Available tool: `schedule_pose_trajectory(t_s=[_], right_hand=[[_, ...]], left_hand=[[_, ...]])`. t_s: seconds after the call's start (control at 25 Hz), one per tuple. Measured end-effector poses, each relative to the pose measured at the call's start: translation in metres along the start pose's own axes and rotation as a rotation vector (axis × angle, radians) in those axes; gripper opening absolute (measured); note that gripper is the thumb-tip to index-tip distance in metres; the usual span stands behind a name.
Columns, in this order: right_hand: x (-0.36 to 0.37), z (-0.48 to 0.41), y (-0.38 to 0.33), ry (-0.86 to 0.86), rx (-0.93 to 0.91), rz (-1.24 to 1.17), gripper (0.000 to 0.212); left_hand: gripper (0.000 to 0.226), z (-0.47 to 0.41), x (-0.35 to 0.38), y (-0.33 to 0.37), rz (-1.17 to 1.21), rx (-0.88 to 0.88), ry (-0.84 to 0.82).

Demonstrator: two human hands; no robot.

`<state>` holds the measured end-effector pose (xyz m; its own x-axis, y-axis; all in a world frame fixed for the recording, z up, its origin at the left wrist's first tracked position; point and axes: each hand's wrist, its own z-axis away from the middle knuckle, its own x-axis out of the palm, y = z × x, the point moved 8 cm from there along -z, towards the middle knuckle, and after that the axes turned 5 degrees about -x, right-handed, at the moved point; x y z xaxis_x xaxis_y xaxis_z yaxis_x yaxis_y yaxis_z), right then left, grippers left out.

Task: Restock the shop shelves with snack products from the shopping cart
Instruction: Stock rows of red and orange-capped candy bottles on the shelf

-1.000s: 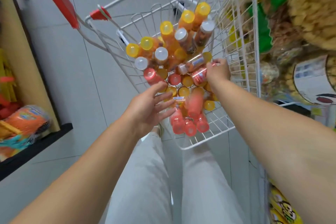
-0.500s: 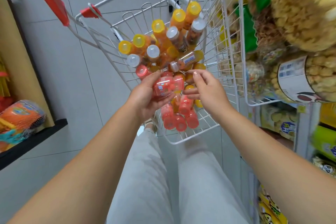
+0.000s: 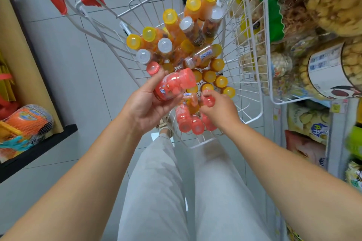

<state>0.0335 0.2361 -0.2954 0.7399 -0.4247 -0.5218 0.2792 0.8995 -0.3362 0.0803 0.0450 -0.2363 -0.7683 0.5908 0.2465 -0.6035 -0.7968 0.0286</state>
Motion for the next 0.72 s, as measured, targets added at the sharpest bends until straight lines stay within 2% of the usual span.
schedule_pose_trajectory(t_s=[0.08,0.16,0.28,0.32,0.4,0.44,0.48,0.56,0.6,0.68,0.72], right_hand=[[-0.025,0.009,0.004,0.065,0.036,-0.296,0.026],[-0.048,0.021,-0.005,0.017,0.011,-0.537,0.024],[-0.069,0.04,-0.048,-0.111,-0.172,-0.653,0.017],[-0.073,0.042,-0.061,-0.145,-0.211,-0.693,0.016],[-0.071,0.036,-0.068,-0.207,-0.177,-0.749,0.025],[-0.066,0.028,-0.062,-0.205,-0.124,-0.689,0.032],[-0.06,0.02,-0.052,-0.192,-0.078,-0.511,0.034],[-0.034,0.012,-0.028,-0.262,-0.068,0.039,0.032],[-0.011,0.017,-0.018,-0.373,-0.093,0.241,0.041],[0.025,0.03,-0.003,-0.54,-0.125,0.373,0.063],[0.033,0.035,0.0,-0.55,-0.125,0.381,0.069]], left_hand=[[0.023,0.003,-0.001,-0.001,-0.17,-0.004,0.008],[0.035,0.004,0.002,-0.004,-0.419,-0.018,-0.016],[0.033,0.006,0.019,-0.01,-0.702,-0.024,-0.137],[0.027,0.007,0.024,-0.01,-0.74,-0.006,-0.169],[0.028,0.006,0.022,-0.006,-0.729,0.026,-0.174],[0.03,0.005,0.018,-0.003,-0.707,0.034,-0.158],[0.03,0.006,0.011,0.001,-0.685,0.042,-0.142],[0.03,0.009,-0.003,0.004,-0.636,0.043,-0.112],[0.034,0.011,-0.009,0.003,-0.608,0.035,-0.115],[0.046,0.017,-0.015,0.001,-0.566,0.026,-0.144],[0.049,0.019,-0.018,0.001,-0.544,0.028,-0.15]])
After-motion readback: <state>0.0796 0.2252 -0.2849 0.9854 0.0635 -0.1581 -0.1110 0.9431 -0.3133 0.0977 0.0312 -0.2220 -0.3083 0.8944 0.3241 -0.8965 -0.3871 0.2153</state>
